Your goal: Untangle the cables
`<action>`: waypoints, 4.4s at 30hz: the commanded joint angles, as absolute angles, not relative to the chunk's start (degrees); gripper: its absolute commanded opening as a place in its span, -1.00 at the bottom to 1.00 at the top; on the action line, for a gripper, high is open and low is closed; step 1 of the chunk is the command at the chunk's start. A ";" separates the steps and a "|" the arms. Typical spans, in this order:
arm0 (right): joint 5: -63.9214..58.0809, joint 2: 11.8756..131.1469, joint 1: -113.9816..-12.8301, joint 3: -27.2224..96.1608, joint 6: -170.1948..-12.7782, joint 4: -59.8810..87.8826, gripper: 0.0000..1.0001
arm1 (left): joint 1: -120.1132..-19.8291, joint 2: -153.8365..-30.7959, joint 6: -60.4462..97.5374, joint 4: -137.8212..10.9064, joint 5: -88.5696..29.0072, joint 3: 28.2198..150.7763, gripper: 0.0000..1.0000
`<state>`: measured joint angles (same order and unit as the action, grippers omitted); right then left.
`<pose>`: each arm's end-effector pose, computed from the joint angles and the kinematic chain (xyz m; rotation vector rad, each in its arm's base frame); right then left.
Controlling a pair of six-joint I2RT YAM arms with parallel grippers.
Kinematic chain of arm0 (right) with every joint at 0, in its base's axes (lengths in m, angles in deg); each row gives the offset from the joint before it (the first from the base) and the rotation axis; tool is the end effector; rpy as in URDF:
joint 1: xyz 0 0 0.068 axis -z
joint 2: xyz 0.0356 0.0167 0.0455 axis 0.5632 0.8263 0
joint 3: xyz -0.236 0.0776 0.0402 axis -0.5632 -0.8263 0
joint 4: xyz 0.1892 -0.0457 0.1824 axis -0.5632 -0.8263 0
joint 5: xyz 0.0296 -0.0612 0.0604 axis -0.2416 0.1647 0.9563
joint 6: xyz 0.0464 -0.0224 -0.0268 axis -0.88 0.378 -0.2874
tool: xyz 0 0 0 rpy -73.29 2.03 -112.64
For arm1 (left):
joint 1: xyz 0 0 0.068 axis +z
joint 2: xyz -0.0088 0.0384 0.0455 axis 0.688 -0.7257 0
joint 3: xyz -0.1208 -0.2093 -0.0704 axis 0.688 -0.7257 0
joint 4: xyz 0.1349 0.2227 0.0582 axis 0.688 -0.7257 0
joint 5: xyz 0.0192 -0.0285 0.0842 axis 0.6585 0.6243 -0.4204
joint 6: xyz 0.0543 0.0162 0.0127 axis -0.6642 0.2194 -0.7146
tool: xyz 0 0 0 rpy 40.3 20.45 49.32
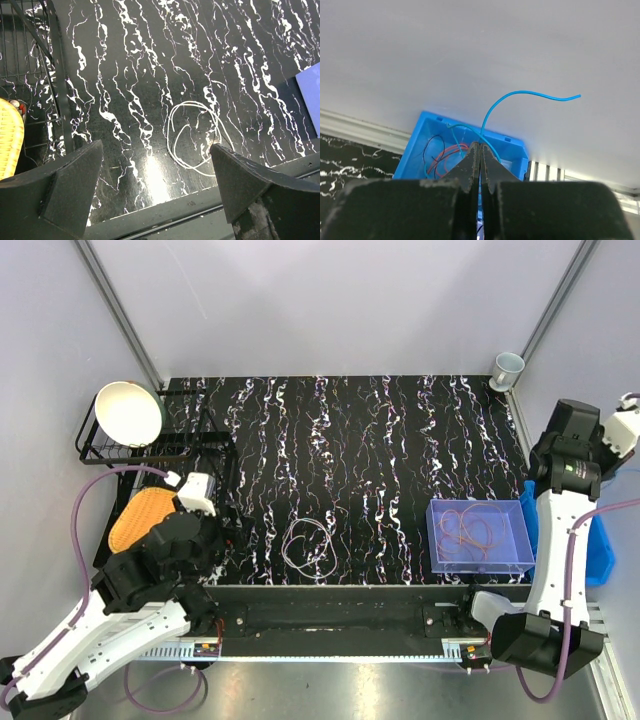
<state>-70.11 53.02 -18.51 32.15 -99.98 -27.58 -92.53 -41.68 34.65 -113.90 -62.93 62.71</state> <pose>0.2066 -0.0956 0.3843 1.0934 1.6633 -1.0885 0.0871 -0.0735 0.3074 0.1096 2.0270 -0.4065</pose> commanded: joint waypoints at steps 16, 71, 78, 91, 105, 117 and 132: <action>-68.66 48.44 -16.09 31.35 -102.60 -22.58 0.99 | -93.57 -42.05 34.74 -111.70 -64.94 62.50 0.84; -17.59 60.57 -61.17 31.00 -109.63 -24.43 0.97 | -93.83 -84.93 39.92 -79.98 -50.96 51.78 0.16; -18.03 60.92 -61.17 30.47 -108.84 -24.52 0.97 | -94.10 -86.43 41.24 -78.57 -50.26 50.03 0.06; -18.74 62.76 -61.17 30.82 -108.31 -24.16 0.99 | -94.36 -87.57 41.68 -77.16 -50.08 47.56 -0.11; -17.51 62.68 -61.17 30.47 -108.49 -23.73 0.99 | -95.06 -87.94 40.90 -79.61 -49.99 52.28 -1.00; 3.93 60.04 -61.17 25.20 -110.60 -14.06 0.99 | -96.38 -72.65 31.75 -101.33 -53.07 80.15 -1.00; 21.51 57.75 -61.44 12.64 -116.57 4.48 0.94 | -96.38 -66.13 31.93 -101.51 -58.35 79.91 -1.00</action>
<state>15.39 56.76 -60.87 15.35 -113.14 -2.90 -96.29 -68.20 32.33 -102.55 -56.37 79.72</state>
